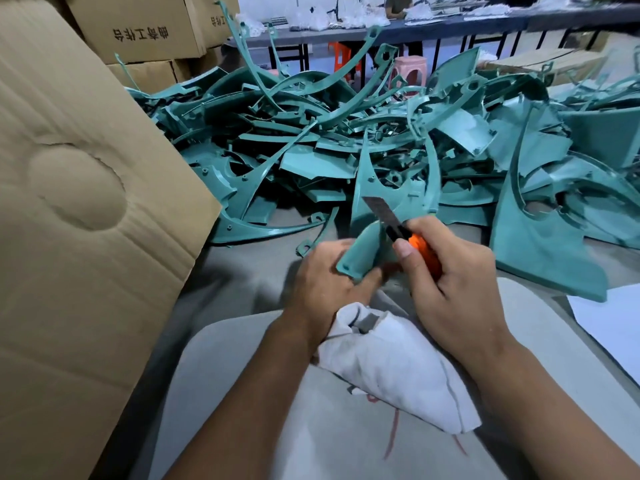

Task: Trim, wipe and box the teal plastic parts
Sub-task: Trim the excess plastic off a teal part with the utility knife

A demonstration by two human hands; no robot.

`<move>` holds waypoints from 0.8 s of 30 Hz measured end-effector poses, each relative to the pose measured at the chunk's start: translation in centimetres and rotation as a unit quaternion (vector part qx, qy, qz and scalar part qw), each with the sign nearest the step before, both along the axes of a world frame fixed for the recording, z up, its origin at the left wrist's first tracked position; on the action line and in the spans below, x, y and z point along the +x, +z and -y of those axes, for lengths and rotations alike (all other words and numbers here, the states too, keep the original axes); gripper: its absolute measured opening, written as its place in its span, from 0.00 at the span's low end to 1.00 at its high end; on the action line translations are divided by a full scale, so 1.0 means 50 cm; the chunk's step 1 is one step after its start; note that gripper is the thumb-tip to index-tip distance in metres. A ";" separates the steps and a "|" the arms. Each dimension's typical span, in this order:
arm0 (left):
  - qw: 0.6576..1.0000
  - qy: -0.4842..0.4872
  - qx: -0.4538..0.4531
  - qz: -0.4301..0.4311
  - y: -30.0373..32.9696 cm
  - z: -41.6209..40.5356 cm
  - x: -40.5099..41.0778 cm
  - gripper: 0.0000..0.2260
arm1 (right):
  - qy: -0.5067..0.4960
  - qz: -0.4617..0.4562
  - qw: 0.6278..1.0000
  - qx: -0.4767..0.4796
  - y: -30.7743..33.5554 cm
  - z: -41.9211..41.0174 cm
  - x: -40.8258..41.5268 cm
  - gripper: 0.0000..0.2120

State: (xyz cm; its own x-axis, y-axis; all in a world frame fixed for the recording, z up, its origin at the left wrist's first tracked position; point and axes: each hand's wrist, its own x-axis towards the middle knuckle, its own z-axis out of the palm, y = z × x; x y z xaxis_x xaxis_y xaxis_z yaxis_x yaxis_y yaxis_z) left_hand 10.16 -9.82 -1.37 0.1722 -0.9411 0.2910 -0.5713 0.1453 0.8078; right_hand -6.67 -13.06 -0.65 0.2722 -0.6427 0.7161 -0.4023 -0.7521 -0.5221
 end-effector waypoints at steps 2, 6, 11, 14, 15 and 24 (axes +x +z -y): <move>1.000 -0.001 -0.010 0.020 -0.002 -0.003 -0.007 0.12 | 0.014 0.001 1.000 -0.003 0.000 0.007 -0.010 0.05; 0.997 0.010 -0.067 -0.024 0.001 0.008 0.006 0.15 | 0.034 -0.014 0.999 -0.003 -0.002 0.013 -0.015 0.06; 0.996 0.003 -0.085 -0.039 -0.013 0.011 0.013 0.15 | 0.022 -0.015 1.000 0.000 0.001 0.014 -0.016 0.09; 0.995 0.015 -0.097 -0.014 -0.018 0.017 0.012 0.16 | -0.013 -0.018 1.000 -0.022 0.007 0.012 -0.018 0.10; 0.994 0.014 -0.112 0.012 -0.019 0.019 0.013 0.17 | -0.019 -0.016 0.999 -0.028 0.010 0.011 -0.020 0.10; 0.953 0.047 -0.280 0.103 -0.006 0.014 0.052 0.05 | -0.066 -0.004 0.997 -0.027 0.020 0.022 -0.037 0.09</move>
